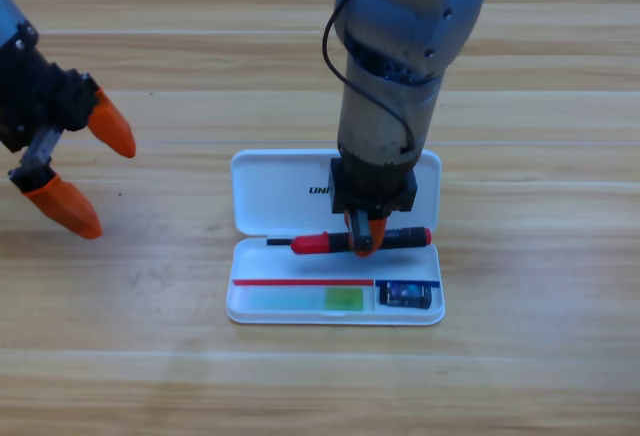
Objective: Clean up eraser and pencils
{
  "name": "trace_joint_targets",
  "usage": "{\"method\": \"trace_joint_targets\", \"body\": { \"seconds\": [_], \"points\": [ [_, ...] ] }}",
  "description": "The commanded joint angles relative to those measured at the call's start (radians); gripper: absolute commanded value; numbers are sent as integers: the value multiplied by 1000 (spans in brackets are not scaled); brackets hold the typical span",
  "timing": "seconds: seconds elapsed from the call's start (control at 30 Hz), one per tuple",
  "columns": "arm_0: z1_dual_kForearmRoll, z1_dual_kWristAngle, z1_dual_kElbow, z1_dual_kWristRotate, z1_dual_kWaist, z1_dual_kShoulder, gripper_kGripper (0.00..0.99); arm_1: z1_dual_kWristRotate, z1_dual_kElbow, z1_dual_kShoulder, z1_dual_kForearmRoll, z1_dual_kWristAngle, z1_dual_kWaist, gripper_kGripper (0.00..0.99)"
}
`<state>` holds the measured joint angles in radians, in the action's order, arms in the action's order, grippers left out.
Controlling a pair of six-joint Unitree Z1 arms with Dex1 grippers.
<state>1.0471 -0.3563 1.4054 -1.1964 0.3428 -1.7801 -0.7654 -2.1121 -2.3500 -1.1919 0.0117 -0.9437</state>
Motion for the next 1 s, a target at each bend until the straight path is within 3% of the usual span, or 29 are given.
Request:
{"method": "trace_joint_targets", "body": {
  "seconds": [0.03,0.17,0.2,0.27,0.3,0.33,0.53,0.73,0.87,1.0],
  "points": [
    [11,-36,-29,-23,-41,-13,990,11,-25,-103,-8,17,-29,0],
    [11,-49,-36,-31,-41,-19,990,12,-37,-114,-8,22,-29,2],
    [10,-49,-36,-31,-41,-21,990,12,-39,-115,-8,22,-29,172],
    [11,-49,-39,-31,-41,-24,990,18,-40,-114,-8,24,-27,669],
    [10,-49,-39,-31,-41,-27,990,23,-42,-109,-8,30,-27,867],
    [10,-49,-39,-31,-41,-28,990,26,-42,-98,-8,31,-26,917],
    [11,-52,-39,-29,-41,-42,990,49,17,64,-8,-27,-21,982],
    [7,-76,-20,-31,-41,-61,990,83,236,442,8,-243,17,989],
    [1,-125,60,-28,-62,-108,957,149,492,733,169,-378,80,990],
    [1,-216,195,-28,-110,-225,792,224,725,956,348,-475,111,990]
  ]
}}
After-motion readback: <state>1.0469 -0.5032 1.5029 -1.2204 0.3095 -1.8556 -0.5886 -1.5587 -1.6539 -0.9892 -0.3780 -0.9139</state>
